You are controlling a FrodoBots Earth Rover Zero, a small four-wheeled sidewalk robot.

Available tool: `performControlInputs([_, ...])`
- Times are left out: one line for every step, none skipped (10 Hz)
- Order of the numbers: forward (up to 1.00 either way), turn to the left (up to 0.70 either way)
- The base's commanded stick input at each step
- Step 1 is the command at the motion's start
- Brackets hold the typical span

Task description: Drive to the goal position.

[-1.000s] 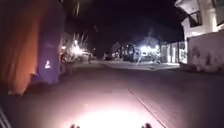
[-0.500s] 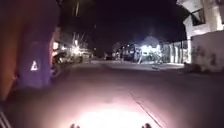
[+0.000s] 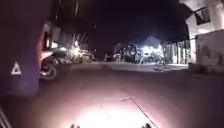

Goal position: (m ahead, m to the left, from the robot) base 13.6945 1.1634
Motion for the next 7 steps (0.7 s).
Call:
performControlInputs([0.7,0.0])
performControlInputs([0.7,0.01])
performControlInputs([0.7,0.09])
performControlInputs([0.7,0.14])
performControlInputs([0.7,0.12])
performControlInputs([0.7,0.11])
performControlInputs([0.7,0.1])
